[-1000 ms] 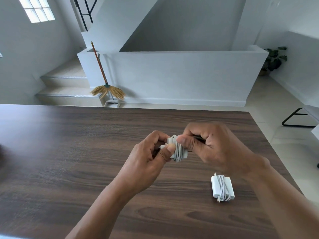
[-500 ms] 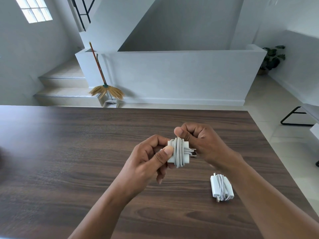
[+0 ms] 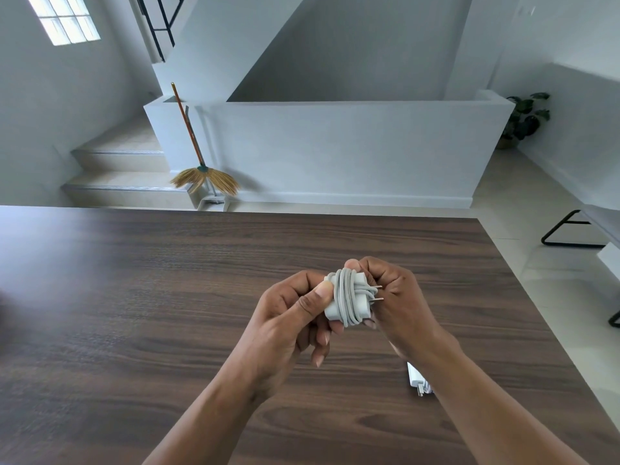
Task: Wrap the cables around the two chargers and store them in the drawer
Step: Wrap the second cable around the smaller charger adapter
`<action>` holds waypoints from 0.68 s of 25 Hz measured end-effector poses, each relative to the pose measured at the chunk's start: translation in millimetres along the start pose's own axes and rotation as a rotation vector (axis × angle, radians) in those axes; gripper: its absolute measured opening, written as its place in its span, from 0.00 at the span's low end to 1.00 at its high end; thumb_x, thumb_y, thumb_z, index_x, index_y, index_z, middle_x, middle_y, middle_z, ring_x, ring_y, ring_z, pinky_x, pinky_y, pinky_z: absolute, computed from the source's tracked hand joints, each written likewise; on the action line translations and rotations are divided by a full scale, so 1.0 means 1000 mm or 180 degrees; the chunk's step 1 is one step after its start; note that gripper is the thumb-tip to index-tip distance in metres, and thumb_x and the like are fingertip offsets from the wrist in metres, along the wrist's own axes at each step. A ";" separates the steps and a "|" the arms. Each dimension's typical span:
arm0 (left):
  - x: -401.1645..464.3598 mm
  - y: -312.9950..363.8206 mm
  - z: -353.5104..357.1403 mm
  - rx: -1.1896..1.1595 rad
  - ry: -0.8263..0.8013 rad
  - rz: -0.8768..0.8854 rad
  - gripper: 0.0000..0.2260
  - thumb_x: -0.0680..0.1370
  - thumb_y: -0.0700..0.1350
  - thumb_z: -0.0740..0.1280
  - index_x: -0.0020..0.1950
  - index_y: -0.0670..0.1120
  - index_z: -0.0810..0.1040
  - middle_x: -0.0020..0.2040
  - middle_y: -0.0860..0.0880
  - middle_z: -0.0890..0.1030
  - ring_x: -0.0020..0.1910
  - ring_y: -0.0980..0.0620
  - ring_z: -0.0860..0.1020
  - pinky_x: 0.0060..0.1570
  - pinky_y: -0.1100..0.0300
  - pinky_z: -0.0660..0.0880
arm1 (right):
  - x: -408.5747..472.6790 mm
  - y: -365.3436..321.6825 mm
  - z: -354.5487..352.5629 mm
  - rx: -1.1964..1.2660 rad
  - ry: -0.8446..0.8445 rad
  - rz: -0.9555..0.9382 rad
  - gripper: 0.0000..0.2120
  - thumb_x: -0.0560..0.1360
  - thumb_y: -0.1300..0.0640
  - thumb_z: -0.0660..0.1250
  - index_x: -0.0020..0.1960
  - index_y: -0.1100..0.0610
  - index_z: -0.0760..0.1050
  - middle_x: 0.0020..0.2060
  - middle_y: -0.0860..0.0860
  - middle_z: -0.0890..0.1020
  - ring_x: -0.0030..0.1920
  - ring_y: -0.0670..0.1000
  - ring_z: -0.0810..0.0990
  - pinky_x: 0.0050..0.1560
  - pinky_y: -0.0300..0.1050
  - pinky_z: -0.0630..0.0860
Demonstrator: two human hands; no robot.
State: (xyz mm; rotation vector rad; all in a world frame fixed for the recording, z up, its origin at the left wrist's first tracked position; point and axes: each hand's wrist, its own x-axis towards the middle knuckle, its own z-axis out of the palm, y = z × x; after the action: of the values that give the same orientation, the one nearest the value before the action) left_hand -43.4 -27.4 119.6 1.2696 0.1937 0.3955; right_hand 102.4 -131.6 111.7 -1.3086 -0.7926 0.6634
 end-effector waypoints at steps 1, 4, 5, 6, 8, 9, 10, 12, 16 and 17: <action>-0.001 0.000 0.001 0.0071 0.0029 -0.0013 0.11 0.81 0.49 0.68 0.50 0.42 0.83 0.36 0.43 0.80 0.28 0.54 0.74 0.24 0.61 0.71 | -0.001 0.000 0.000 0.0015 0.0025 -0.0004 0.24 0.78 0.48 0.65 0.41 0.72 0.73 0.28 0.60 0.72 0.23 0.45 0.67 0.22 0.36 0.63; -0.001 0.002 0.003 0.0104 0.0217 -0.0018 0.11 0.80 0.48 0.67 0.49 0.42 0.83 0.35 0.43 0.80 0.28 0.53 0.73 0.23 0.61 0.71 | -0.004 0.007 -0.003 -0.0050 0.0049 -0.0040 0.24 0.79 0.49 0.71 0.42 0.72 0.73 0.28 0.60 0.72 0.22 0.47 0.65 0.22 0.38 0.62; 0.001 0.005 0.002 0.0037 0.0318 0.0009 0.11 0.80 0.48 0.67 0.50 0.41 0.82 0.35 0.43 0.80 0.28 0.53 0.73 0.23 0.61 0.71 | -0.008 0.011 -0.005 -0.0122 0.0053 -0.0021 0.21 0.79 0.49 0.72 0.42 0.68 0.76 0.27 0.59 0.71 0.23 0.48 0.65 0.23 0.40 0.63; 0.004 0.007 0.000 -0.0041 0.0422 0.0034 0.12 0.80 0.49 0.67 0.51 0.39 0.81 0.35 0.43 0.80 0.28 0.53 0.73 0.22 0.61 0.71 | -0.012 0.014 -0.007 -0.0216 0.0055 0.0012 0.17 0.79 0.49 0.72 0.42 0.64 0.78 0.26 0.58 0.70 0.23 0.50 0.66 0.23 0.42 0.64; 0.009 0.011 -0.004 -0.0166 0.0607 0.0030 0.15 0.80 0.50 0.69 0.52 0.37 0.79 0.35 0.43 0.81 0.27 0.53 0.74 0.22 0.61 0.71 | -0.025 0.016 -0.006 -0.0469 0.0018 0.0066 0.11 0.78 0.50 0.70 0.42 0.57 0.80 0.26 0.53 0.73 0.24 0.52 0.70 0.24 0.45 0.69; 0.010 0.011 -0.004 -0.0208 0.0687 0.0002 0.15 0.79 0.50 0.69 0.52 0.37 0.78 0.34 0.43 0.81 0.27 0.53 0.74 0.21 0.61 0.71 | -0.031 0.014 -0.004 -0.0623 -0.0014 0.0001 0.08 0.78 0.51 0.70 0.43 0.54 0.81 0.27 0.52 0.76 0.25 0.51 0.73 0.25 0.46 0.72; 0.011 0.010 -0.003 -0.0235 0.0746 -0.0028 0.15 0.78 0.50 0.68 0.52 0.37 0.78 0.34 0.43 0.81 0.27 0.53 0.73 0.21 0.61 0.71 | -0.036 0.011 -0.002 -0.0805 -0.0031 -0.0139 0.06 0.79 0.53 0.70 0.45 0.52 0.82 0.29 0.53 0.79 0.25 0.51 0.75 0.25 0.47 0.74; 0.012 0.007 0.002 -0.0251 0.0828 -0.0052 0.16 0.77 0.50 0.67 0.52 0.36 0.78 0.33 0.44 0.81 0.27 0.53 0.73 0.21 0.60 0.71 | -0.042 0.001 0.000 -0.1270 -0.0029 -0.0519 0.03 0.80 0.54 0.71 0.47 0.51 0.83 0.32 0.54 0.82 0.28 0.51 0.81 0.28 0.52 0.79; 0.014 0.002 0.006 -0.0112 0.0872 0.0004 0.20 0.78 0.51 0.66 0.56 0.34 0.77 0.35 0.44 0.81 0.29 0.53 0.74 0.23 0.59 0.72 | -0.043 -0.015 -0.003 -0.1878 0.0059 -0.0871 0.05 0.79 0.53 0.73 0.45 0.45 0.83 0.31 0.48 0.83 0.28 0.52 0.81 0.29 0.54 0.77; 0.015 0.001 0.007 -0.0064 0.0886 0.0004 0.21 0.78 0.52 0.66 0.56 0.33 0.77 0.36 0.43 0.81 0.29 0.52 0.74 0.24 0.59 0.72 | -0.043 -0.018 -0.004 -0.1924 0.0111 -0.0918 0.04 0.78 0.53 0.74 0.46 0.46 0.84 0.30 0.48 0.83 0.27 0.52 0.81 0.28 0.53 0.77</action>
State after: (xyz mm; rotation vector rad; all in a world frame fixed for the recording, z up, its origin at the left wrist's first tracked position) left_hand -27.7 -27.4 123.7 1.1920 0.4237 0.5738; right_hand 80.0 -171.5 124.0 -1.6936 -1.1809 0.1655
